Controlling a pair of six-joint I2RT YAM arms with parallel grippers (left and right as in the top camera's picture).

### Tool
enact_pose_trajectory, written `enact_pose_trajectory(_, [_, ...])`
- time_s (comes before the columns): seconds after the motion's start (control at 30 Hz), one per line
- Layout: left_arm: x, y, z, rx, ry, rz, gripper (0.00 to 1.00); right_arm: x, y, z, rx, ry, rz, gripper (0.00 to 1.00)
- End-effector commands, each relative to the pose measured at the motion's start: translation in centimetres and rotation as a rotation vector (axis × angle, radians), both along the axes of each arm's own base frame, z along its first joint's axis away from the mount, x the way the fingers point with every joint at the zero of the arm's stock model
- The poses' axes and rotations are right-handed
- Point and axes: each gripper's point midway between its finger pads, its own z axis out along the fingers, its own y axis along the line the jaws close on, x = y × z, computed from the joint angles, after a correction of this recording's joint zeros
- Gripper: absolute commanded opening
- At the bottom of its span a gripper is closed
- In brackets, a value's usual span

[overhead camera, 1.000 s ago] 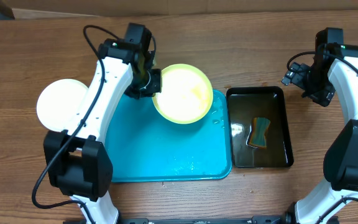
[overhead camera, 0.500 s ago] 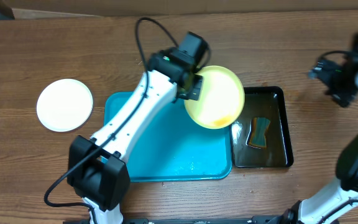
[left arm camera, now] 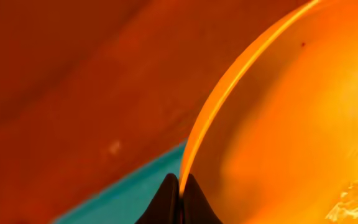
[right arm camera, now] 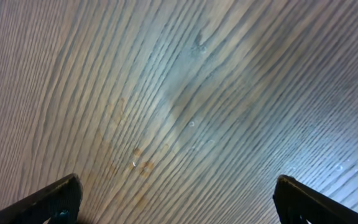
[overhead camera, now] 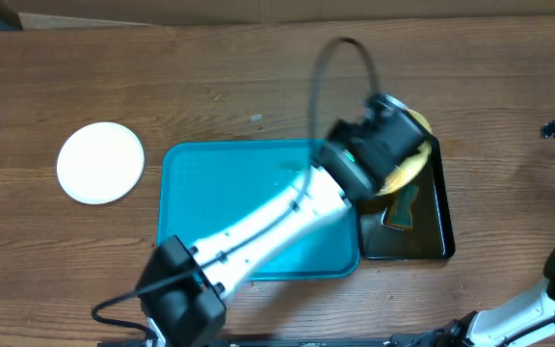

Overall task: Clean dirty plates on tray and stack at the side
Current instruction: 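Carry the yellow plate with the left gripper over the basin and back, then swing the left gripper left and set the yellow plate on the white stack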

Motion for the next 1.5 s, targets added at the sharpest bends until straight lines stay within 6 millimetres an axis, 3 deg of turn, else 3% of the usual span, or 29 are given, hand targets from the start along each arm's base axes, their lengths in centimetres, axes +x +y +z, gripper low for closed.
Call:
enact_pose_trajectory(0.0, [-0.9, 0.2, 6.4, 0.255, -0.325, 0.044, 0.04, 0.4, -0.1, 0.9, -0.006, -0.026, -0.005, 1.0])
enact_pose_trajectory(0.13, [-3.4, -1.9, 10.7, 0.366, -0.505, 0.046, 0.04, 0.4, -0.1, 0.9, -0.006, -0.026, -0.005, 1.0])
enact_pose_trajectory(0.33, [-5.2, -5.1, 13.7, 0.386, -0.585, -0.032, 0.04, 0.4, -0.1, 0.9, -0.007, -0.026, -0.006, 1.0])
enact_pose_trajectory(0.6, [-4.5, -4.7, 14.0, 0.338, -0.594, 0.005, 0.04, 0.4, -0.1, 0.9, -0.007, -0.026, -0.005, 1.0])
enact_pose_trajectory(0.67, [-4.1, -4.1, 13.4, 0.258, -0.588, 0.054, 0.04, 0.4, -0.1, 0.9, -0.007, -0.026, -0.006, 1.0])
enact_pose_trajectory(0.73, [-3.8, -3.7, 11.5, 0.172, -0.543, 0.073, 0.04, 0.4, -0.1, 0.9, -0.006, -0.026, -0.005, 1.0])
enact_pose_trajectory(0.9, [-3.4, -4.2, 1.5, -0.072, -0.075, -0.054, 0.04, 0.4, -0.1, 0.9, -0.007, -0.026, -0.005, 1.0])
enact_pose_trajectory(1.03, [-1.1, -2.2, -2.0, -0.277, 0.184, 0.034, 0.04, 0.4, -0.1, 0.9, -0.007, -0.026, -0.006, 1.0])
enact_pose_trajectory(1.13, [1.0, -0.8, -2.9, -0.432, 0.364, 0.028, 0.04, 0.4, -0.1, 0.9, -0.006, -0.026, -0.005, 1.0])
enact_pose_trajectory(1.23, [3.2, 2.0, -3.0, -0.615, 0.544, 0.028, 0.04, 0.4, -0.1, 0.9, -0.006, -0.026, -0.005, 1.0])
enact_pose_trajectory(1.33, [5.6, 7.0, -2.5, -0.786, 0.665, 0.082, 0.04, 0.4, -0.1, 0.9, -0.007, -0.026, -0.006, 1.0])
enact_pose_trajectory(1.4, [7.2, 11.8, -2.4, -0.877, 0.703, 0.169, 0.04, 0.4, -0.1, 0.9, -0.007, -0.026, -0.005, 1.0])
enact_pose_trajectory(1.47, [8.6, 18.1, -3.0, -0.914, 0.7, 0.324, 0.04, 0.4, -0.1, 0.9, -0.006, -0.026, -0.006, 1.0])
